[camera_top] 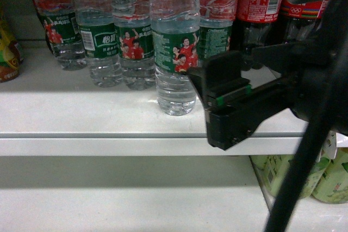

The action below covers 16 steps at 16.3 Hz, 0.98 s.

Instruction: Move water from second to third shelf

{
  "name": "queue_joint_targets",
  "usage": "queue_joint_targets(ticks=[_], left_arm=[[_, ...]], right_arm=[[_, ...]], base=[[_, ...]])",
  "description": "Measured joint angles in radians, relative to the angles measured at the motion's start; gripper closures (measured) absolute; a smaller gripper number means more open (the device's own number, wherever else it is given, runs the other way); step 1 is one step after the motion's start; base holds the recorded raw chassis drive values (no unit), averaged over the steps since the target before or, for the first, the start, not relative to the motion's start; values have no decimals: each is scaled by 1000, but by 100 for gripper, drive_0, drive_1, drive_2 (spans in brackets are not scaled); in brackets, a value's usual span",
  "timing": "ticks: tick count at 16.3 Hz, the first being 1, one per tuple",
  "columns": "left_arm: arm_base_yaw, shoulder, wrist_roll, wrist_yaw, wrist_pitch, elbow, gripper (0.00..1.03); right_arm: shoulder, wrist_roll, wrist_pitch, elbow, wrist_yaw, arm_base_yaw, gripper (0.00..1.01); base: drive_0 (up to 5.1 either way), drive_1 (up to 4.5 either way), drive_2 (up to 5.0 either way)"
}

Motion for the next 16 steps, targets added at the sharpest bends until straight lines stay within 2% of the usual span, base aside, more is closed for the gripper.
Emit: queue_joint_targets(ticks=[2, 6, 9, 12, 16], left_arm=[[0, 0, 0, 0, 0, 0, 5], [0, 0, 0, 0, 0, 0, 5], [0, 0, 0, 0, 0, 0, 5], [0, 0, 0, 0, 0, 0, 5], [0, 0, 0, 0, 0, 0, 5]], right_arm=[[43, 16, -21, 67, 0, 24, 3], [112, 100, -129, 197, -3, 23, 3], [141, 139, -183, 280, -5, 24, 3], [193, 174, -235, 343, 2, 45, 3], [260, 185, -229, 389, 37, 65, 3]], base=[[0, 0, 0], [0, 0, 0], [0, 0, 0], [0, 0, 0], [0, 0, 0]])
